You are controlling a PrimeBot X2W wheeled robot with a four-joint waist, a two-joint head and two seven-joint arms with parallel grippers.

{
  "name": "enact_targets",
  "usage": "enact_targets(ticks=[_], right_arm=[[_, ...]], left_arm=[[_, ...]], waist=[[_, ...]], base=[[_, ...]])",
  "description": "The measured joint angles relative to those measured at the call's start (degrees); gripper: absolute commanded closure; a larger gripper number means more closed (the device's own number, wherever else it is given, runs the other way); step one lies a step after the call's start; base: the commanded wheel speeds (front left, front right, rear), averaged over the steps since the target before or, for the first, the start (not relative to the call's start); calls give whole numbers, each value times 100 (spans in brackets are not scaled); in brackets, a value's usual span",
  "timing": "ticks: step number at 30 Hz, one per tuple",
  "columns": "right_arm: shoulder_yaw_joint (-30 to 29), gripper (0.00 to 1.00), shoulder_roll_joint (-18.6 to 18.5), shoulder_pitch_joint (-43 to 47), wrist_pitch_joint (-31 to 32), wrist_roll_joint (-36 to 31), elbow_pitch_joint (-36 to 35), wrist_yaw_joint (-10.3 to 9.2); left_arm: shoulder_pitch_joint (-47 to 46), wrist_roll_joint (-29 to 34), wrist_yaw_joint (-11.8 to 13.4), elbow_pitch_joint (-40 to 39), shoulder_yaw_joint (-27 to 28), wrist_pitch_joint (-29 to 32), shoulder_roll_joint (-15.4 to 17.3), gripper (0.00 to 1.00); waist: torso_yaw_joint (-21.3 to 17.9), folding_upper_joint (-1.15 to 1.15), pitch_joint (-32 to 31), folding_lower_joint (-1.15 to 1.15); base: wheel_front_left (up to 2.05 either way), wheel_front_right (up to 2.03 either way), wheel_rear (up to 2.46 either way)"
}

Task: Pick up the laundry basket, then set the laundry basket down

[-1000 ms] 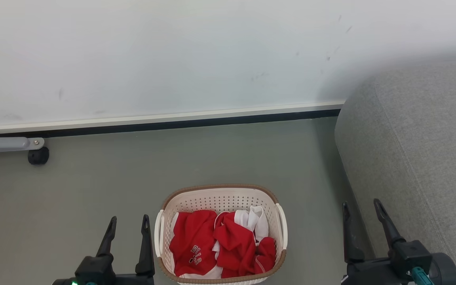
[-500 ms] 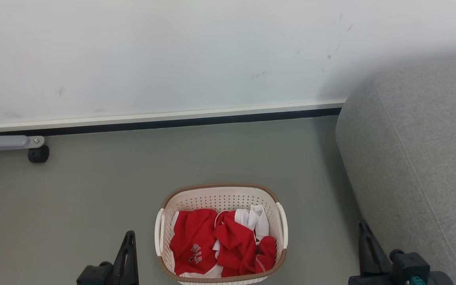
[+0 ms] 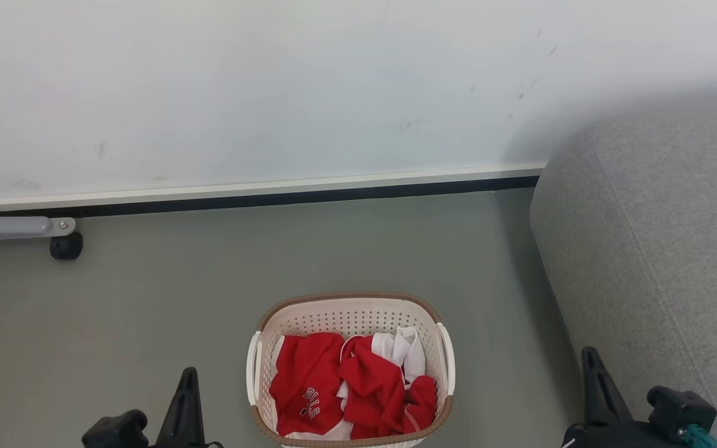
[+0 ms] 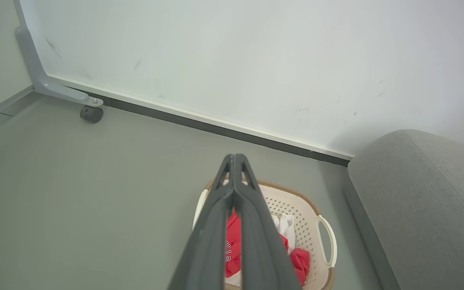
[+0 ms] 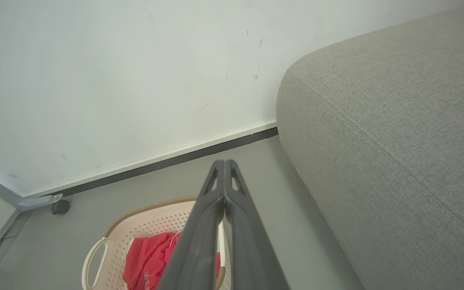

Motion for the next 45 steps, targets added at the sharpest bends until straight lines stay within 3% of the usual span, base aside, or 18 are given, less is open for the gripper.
enact_targets(ticks=[45], right_arm=[[-937, 100, 66, -195, 1002, 3967, 186, 623]], left_arm=[[-252, -3609, -619, 62, 734, 989, -30, 100]], waist=[[109, 0, -195, 0]], base=[[0, 0, 0]])
